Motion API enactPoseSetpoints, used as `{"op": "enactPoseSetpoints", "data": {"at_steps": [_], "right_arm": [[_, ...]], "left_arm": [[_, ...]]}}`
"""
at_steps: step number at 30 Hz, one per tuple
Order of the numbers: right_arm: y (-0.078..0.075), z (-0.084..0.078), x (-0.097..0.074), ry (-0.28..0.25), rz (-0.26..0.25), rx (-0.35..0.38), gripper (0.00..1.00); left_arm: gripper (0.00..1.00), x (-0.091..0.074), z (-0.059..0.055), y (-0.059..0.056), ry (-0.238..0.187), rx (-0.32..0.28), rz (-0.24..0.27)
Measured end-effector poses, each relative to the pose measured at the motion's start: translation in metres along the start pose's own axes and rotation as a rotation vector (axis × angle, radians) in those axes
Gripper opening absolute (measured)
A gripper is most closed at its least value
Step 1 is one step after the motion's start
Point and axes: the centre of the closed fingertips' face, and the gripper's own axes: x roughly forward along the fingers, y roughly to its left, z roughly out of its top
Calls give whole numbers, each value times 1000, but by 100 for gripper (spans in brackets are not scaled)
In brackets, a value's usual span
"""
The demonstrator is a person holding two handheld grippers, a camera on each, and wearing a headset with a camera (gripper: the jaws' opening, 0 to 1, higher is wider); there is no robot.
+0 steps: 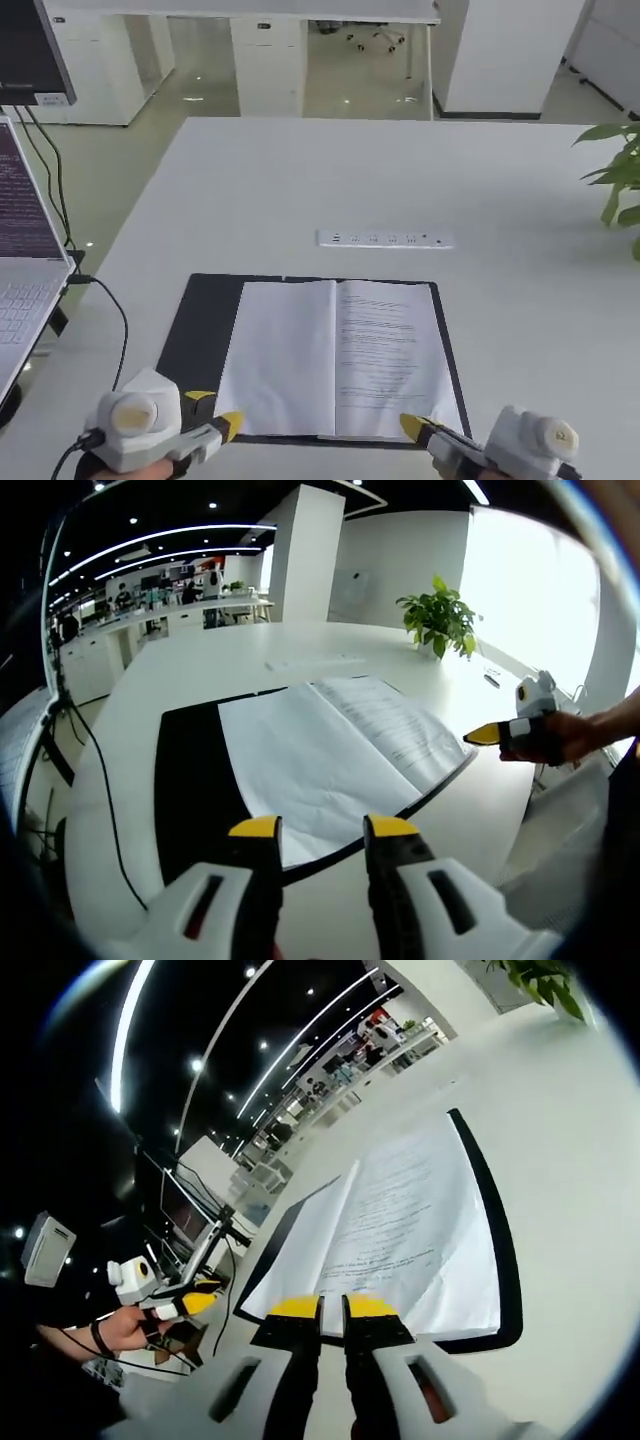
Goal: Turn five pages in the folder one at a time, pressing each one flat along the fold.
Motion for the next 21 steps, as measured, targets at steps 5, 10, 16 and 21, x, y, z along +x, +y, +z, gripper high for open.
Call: {"op": "enactPoseSetpoints", "data": {"at_steps": [5,10,16,21], "right_arm": [[0,9,-13,15,-9,-83,8],[-4,15,-25,31,-22,-146,13],[-5,17,-43,81,-45,-265,23],[-5,24,-58,68,-65,-292,36]], "left_arm": [[33,-5,9,-5,-19,9,4],[36,-9,15,-10,-17,38,0],[40,-15,22,-17,-31,46,-4],[45,-25,29,-20,-41,44,5]]}}
